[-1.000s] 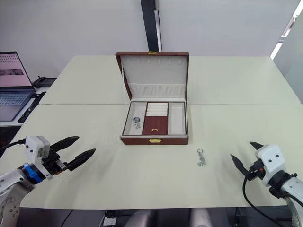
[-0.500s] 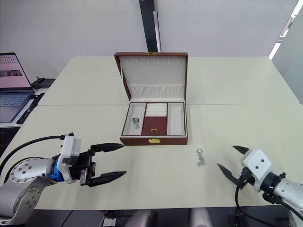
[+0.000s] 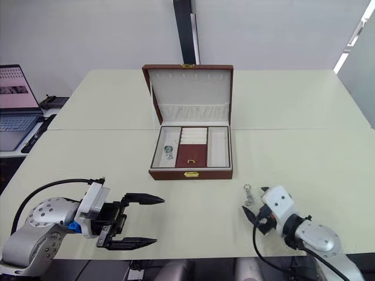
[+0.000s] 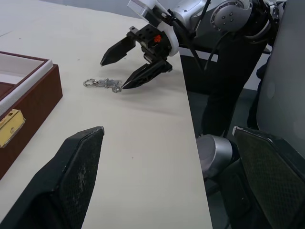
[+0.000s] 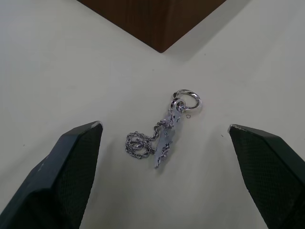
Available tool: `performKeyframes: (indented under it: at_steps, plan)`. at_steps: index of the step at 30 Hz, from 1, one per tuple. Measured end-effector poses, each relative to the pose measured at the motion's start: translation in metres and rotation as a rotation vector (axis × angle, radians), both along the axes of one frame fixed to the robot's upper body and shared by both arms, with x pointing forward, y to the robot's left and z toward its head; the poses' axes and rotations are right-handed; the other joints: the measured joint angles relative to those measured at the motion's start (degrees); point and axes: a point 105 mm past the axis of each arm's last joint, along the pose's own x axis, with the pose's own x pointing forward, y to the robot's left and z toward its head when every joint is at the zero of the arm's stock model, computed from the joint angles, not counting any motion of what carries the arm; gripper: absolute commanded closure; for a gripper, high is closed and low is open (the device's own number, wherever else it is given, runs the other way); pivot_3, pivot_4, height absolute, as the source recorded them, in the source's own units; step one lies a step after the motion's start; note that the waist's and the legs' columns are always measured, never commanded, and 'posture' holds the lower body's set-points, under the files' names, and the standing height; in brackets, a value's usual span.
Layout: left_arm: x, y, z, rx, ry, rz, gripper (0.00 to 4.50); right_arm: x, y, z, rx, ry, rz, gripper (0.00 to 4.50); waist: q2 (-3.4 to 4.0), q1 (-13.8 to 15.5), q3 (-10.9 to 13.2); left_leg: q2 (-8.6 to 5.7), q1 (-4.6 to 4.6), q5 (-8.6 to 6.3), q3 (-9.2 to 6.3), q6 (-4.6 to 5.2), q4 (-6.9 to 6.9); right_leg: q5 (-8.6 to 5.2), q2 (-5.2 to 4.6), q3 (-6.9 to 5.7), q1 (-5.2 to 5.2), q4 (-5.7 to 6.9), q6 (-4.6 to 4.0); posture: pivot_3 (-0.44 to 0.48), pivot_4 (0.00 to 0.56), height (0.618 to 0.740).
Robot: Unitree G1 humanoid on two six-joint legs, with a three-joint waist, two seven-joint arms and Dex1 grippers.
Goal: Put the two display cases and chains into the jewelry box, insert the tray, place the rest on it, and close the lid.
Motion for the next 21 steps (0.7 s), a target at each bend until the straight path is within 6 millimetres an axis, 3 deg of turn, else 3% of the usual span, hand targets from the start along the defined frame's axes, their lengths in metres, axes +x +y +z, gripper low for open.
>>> performKeyframes:
  at_steps: [5, 6, 9, 13, 21]
  plan:
    - [0.001, 0.002, -0.002, 0.004, -0.007, 0.008, 0.00, 0.009, 0.000, -0.005, -0.012, 0.015, -0.070, 0.02, 0.01, -0.02, 0.00, -0.01, 0.00, 0.00, 0.00, 0.00, 0.00, 0.00, 0.00, 0.00, -0.02, 0.00, 0.00, 0.000, 0.150, 0.740]
    - [0.002, 0.002, -0.002, 0.004, -0.006, 0.010, 0.00, 0.010, -0.001, -0.005, -0.014, 0.016, -0.079, 0.19, 0.01, -0.02, 0.00, -0.01, 0.00, 0.00, -0.01, 0.00, 0.00, 0.00, 0.01, 0.00, -0.02, 0.00, 0.00, 0.000, 0.150, 0.740]
    - [0.003, 0.003, -0.002, 0.004, -0.007, 0.012, 0.00, 0.010, 0.000, -0.005, -0.015, 0.025, -0.084, 0.90, 0.01, -0.04, 0.00, -0.01, 0.00, 0.00, -0.01, 0.00, 0.00, 0.00, 0.01, -0.01, -0.01, 0.00, 0.00, 0.000, 0.150, 0.740]
    - [0.009, 0.001, 0.002, -0.001, -0.036, 0.021, 0.00, 0.009, 0.002, -0.005, -0.015, 0.028, -0.078, 2.18, 0.00, -0.01, -0.01, -0.02, 0.02, -0.01, -0.01, 0.01, 0.01, 0.00, 0.00, -0.01, 0.00, 0.00, 0.01, 0.000, 0.150, 0.740]
    - [0.014, -0.004, 0.003, -0.015, -0.043, 0.032, 0.00, 0.009, 0.002, -0.002, -0.012, 0.035, -0.105, 3.92, 0.00, -0.06, -0.01, -0.01, 0.03, 0.00, 0.00, 0.01, 0.01, 0.00, 0.01, 0.00, 0.00, 0.02, 0.01, 0.000, 0.150, 0.740]
